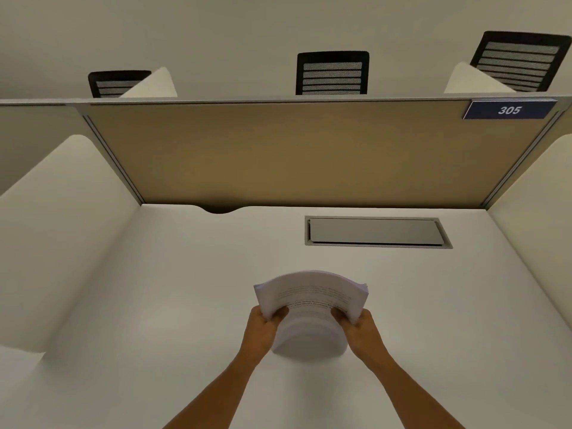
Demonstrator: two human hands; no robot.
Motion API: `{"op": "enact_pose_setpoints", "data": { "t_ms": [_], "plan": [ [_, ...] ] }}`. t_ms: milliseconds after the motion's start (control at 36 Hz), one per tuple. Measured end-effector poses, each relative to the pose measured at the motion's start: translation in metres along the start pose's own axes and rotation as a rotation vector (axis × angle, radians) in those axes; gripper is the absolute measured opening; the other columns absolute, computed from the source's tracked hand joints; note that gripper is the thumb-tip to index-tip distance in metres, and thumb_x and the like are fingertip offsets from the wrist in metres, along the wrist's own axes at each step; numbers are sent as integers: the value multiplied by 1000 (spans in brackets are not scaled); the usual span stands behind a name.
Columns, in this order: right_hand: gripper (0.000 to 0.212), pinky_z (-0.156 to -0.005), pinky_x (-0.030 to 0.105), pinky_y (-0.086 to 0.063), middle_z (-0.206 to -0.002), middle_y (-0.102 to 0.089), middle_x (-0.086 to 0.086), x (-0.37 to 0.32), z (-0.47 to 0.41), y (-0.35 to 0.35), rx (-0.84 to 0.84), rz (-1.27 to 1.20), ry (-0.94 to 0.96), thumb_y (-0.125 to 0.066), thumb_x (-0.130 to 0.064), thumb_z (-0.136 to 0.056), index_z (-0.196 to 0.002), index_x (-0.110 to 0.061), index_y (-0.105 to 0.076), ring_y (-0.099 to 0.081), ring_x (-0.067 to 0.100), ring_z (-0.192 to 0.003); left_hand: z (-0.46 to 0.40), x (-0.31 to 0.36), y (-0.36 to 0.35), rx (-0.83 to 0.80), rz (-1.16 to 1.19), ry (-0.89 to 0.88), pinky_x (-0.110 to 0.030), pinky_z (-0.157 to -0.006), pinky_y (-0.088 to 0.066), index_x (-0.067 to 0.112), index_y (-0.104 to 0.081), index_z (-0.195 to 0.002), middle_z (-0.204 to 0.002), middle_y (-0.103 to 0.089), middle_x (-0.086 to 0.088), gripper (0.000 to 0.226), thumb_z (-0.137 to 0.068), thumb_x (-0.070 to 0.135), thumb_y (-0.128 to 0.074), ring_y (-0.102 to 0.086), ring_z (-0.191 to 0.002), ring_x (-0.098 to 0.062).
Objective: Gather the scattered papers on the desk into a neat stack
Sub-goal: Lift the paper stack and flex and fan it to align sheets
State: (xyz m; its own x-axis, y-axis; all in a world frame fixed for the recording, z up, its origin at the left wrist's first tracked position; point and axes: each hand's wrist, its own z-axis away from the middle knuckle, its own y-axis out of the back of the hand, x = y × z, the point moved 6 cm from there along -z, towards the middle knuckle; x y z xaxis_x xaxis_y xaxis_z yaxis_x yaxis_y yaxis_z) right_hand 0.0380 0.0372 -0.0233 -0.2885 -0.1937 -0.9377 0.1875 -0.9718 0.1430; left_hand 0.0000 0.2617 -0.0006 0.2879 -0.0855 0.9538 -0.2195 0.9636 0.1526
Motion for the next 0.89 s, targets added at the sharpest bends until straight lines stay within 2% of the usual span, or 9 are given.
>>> {"op": "enact_pose_setpoints", "data": {
  "t_ms": [167,306,444,528,583,667,778,833,889],
  "plan": [
    [20,-87,49,-60,-101,-75,3,13,0,-2,-1,13,-68,-64,-20,-95,-114,-21,-69,-71,24,-96,2,-18,-6,-28,-17,79,-18,-66,-57,18,-67,-115,-104,-73,0,23,-94,16,-60,-69,-96,-15],
    [20,-86,48,-60,-101,-75,0,1,-6,1,-26,129,-51,-62,-27,-95,-111,-19,-71,-71,21,-94,-2,-15,-3,-36,1,84,-20,-68,-58,19,-67,-112,-105,-73,-2,21,-92,19,-62,-69,-98,-20],
    [28,-78,33,-59,-108,-73,1,-27,-14,3,-130,385,-10,-57,-31,-97,-116,-14,-70,-69,21,-94,-5,-4,13,40,53,6,-20,-65,-58,25,-64,-105,-101,-74,0,22,-88,13,-67,-70,-97,-24],
    [26,-74,26,-53,-105,-72,0,-47,-19,7,-193,497,-6,-58,-29,-97,-115,-16,-71,-68,20,-92,-11,2,28,108,52,-14,-25,-80,-58,28,-51,-126,-118,-69,-3,51,-83,15,-74,-65,-111,-26],
    [24,-77,33,-58,-103,-73,1,-61,-23,10,-224,587,18,-58,-29,-96,-111,-18,-72,-70,19,-89,-17,9,39,185,-59,-11,-41,-104,-44,29,-24,-148,-147,-46,-3,88,-79,20,-78,-45,-134,-26],
    [23,-74,32,-58,-101,-73,3,-80,-25,12,-277,732,46,-56,-28,-97,-110,-17,-71,-70,20,-86,-21,39,53,326,-322,-146,-48,-116,-22,28,-2,-152,-162,-9,1,115,-71,30,-83,-10,-149,-23],
    [17,-64,20,-51,-96,-67,-2,-103,-24,9,-378,936,79,-55,-21,-97,-107,-18,-69,-66,17,-81,-31,78,42,50,-502,-320,-34,-113,-15,34,-5,-152,-162,3,8,114,-68,46,-82,2,-149,-10],
    [16,-59,18,-46,-95,-66,-1,-110,-22,5,-411,1035,94,-54,-19,-97,-106,-18,-68,-63,15,-78,-33,94,29,-181,-597,-369,-37,-118,-21,36,-23,-149,-161,-17,8,94,-73,42,-79,-17,-147,-9],
    [21,-64,21,-53,-102,-70,2,-116,-21,1,-428,1106,118,-53,-19,-96,-112,-15,-67,-66,17,-82,-31,103,17,-352,-632,-368,-40,-111,-41,34,-43,-140,-146,-48,10,69,-79,34,-75,-47,-131,-10]
  ]
}}
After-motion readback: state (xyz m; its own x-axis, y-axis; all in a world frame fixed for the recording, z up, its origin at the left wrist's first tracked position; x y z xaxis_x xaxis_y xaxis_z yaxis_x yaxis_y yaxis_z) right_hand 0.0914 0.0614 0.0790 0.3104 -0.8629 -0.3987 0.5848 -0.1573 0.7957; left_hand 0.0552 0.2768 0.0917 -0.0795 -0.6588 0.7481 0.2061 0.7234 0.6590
